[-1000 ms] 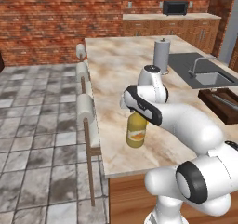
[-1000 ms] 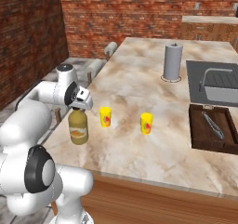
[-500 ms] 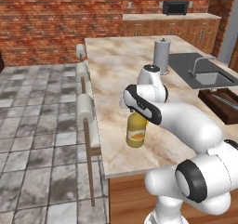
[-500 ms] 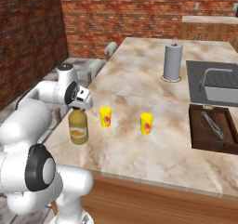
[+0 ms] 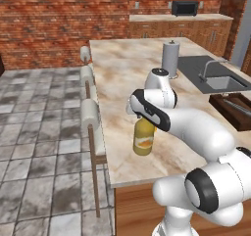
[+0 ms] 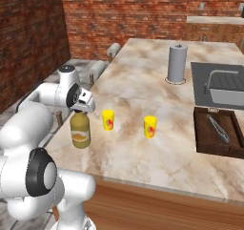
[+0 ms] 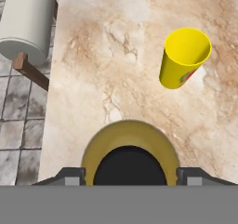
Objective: Place the drinks on the dining counter in a tight cluster.
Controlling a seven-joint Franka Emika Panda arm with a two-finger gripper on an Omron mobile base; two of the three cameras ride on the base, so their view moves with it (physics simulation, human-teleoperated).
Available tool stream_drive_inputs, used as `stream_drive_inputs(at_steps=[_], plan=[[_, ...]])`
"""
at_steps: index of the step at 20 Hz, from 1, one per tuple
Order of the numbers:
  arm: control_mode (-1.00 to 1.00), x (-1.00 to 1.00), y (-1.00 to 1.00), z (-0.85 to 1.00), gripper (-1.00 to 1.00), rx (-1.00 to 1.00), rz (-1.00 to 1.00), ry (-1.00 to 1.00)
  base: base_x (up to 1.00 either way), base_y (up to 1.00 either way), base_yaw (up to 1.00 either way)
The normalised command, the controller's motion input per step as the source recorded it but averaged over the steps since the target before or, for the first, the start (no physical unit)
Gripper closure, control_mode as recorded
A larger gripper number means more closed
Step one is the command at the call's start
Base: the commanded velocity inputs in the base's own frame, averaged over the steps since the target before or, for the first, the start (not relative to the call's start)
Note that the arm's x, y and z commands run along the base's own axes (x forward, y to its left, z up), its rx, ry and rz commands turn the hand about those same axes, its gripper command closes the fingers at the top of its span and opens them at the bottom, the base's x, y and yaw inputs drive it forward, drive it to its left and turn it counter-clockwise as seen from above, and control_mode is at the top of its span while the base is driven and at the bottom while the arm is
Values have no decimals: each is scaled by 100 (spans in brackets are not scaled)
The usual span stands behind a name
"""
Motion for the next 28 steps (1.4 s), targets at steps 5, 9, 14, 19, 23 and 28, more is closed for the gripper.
stream_drive_inputs(at_steps=[5,9,14,19,23,28], plan=[[-100,0,0,0,-100,0,0,0,0,0,0],[-100,0,0,0,-100,0,0,0,0,0,0],[-100,0,0,0,-100,0,0,0,0,0,0],[-100,0,-2,12,-100,0,0,0,0,0,0],[-100,-8,-5,35,-100,2,0,-2,0,0,0],[-100,-28,-7,39,-100,3,0,-3,0,0,0]])
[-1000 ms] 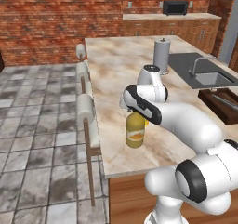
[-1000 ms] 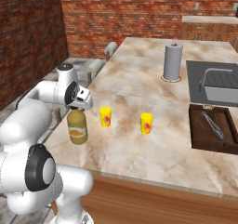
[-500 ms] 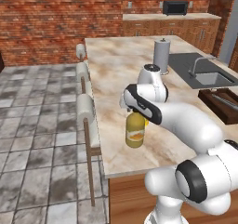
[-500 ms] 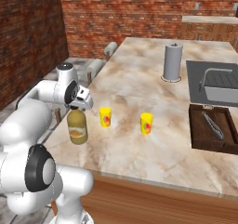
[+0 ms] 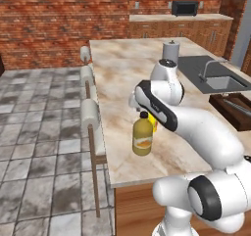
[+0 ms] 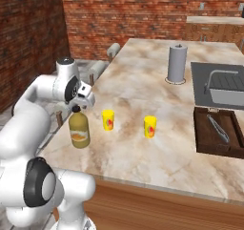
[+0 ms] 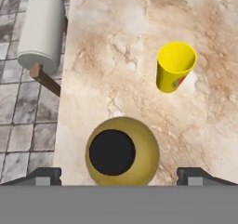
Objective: Place the drinks on the dining counter in a tight cluster.
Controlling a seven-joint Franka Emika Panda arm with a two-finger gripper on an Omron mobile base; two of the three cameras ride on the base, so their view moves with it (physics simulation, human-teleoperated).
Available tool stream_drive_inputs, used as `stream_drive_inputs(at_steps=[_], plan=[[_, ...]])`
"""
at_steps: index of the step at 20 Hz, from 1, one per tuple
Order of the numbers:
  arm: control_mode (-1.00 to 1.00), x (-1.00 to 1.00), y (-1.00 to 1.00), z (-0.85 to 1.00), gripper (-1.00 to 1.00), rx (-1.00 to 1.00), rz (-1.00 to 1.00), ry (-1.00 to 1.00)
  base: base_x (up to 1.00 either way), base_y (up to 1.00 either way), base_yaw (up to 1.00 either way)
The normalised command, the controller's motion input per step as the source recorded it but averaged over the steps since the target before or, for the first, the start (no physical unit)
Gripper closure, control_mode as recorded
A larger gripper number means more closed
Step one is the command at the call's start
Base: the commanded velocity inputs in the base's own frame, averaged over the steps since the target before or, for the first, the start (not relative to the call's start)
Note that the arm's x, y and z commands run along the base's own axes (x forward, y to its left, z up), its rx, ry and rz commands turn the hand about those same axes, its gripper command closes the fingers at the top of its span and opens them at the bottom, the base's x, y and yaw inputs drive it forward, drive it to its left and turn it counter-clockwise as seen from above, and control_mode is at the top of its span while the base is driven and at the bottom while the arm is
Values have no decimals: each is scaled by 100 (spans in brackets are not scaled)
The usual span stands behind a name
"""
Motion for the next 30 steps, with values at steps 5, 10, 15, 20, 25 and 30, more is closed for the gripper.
stream_drive_inputs(at_steps=[5,10,15,20,25,30], plan=[[-100,-86,-16,15,-100,0,0,0,0,0,0],[-100,-97,-17,3,-100,0,0,0,0,0,0],[-100,-80,-12,0,-100,0,0,-1,0,0,0],[-100,-41,-10,2,-100,0,0,0,0,0,0],[-100,-1,-3,21,-100,0,0,0,0,0,0],[-100,0,0,0,-100,0,0,0,0,0,0]])
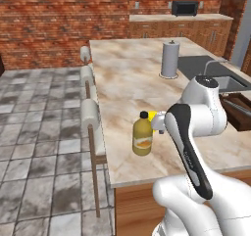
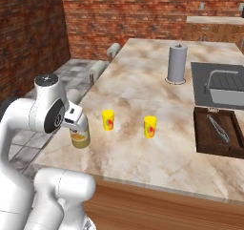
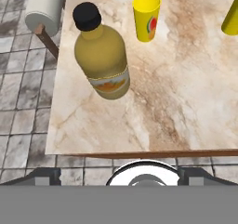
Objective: Place the drinks on the dining counter in a tight cluster.
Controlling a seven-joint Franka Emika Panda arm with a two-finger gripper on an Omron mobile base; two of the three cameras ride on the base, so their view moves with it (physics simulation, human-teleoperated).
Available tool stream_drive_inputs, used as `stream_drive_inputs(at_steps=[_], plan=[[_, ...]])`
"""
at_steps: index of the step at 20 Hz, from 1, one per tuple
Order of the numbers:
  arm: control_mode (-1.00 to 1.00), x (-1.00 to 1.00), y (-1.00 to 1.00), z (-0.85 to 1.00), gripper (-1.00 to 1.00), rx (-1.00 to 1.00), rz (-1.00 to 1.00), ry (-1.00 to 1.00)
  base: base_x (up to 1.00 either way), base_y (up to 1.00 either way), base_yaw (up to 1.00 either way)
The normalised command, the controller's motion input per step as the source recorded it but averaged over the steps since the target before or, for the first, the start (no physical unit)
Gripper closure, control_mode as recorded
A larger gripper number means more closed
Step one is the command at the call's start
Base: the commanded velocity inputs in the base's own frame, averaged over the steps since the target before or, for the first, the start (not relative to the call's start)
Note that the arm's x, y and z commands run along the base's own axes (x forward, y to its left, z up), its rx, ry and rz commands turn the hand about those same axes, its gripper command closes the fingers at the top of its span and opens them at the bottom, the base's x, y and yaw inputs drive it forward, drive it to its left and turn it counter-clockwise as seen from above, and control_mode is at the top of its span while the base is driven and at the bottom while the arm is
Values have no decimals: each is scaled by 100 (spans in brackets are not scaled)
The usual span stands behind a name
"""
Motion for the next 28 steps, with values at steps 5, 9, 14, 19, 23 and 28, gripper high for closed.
stream_drive_inputs(at_steps=[5,9,14,19,23,28], plan=[[-100,0,0,0,-100,0,0,0,0,0,0],[100,0,0,0,-100,0,0,0,-49,-26,-11],[100,0,0,0,-100,0,0,0,-89,-59,-26],[100,0,0,0,-100,0,0,0,-34,-11,-67],[100,0,0,0,-100,0,0,0,0,2,-100],[100,0,0,0,-100,0,0,0,0,1,-100]])
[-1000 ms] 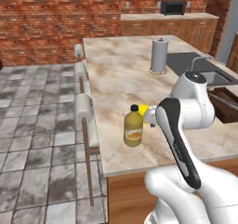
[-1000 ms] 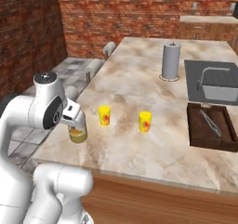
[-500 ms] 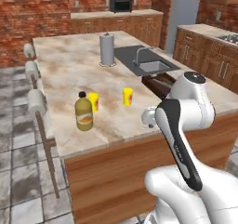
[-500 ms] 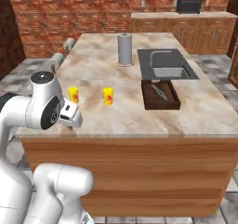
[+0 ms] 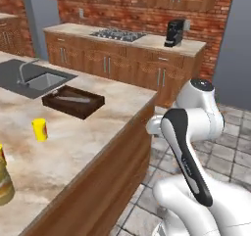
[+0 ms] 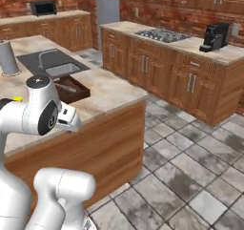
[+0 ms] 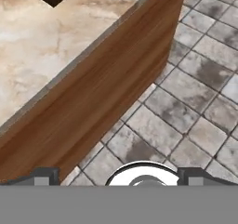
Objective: Place the drinks on the dining counter in a tight cluster.
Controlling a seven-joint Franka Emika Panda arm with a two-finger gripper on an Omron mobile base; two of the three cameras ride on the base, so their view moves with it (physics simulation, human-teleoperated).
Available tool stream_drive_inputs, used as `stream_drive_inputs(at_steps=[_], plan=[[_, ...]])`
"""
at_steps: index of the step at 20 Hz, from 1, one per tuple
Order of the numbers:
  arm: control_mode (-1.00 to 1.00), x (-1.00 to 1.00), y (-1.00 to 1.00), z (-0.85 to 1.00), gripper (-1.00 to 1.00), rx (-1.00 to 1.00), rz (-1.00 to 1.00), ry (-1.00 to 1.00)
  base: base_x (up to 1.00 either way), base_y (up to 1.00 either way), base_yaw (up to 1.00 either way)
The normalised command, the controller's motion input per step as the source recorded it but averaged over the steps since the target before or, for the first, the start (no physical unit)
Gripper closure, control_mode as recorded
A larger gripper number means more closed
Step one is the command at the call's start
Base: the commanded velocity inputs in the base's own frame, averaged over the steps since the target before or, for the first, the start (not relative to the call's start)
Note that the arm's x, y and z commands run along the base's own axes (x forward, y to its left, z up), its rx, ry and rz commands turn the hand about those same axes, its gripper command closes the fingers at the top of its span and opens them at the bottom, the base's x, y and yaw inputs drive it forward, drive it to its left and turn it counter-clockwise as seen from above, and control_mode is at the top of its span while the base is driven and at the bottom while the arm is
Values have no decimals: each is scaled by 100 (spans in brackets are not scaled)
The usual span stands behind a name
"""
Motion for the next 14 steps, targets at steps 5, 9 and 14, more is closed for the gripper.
stream_drive_inputs(at_steps=[5,9,14], plan=[[100,0,0,0,-100,0,0,0,0,1,-100],[100,0,0,0,-100,0,0,0,0,0,-100],[100,0,0,0,-100,0,0,0,0,0,-100]])
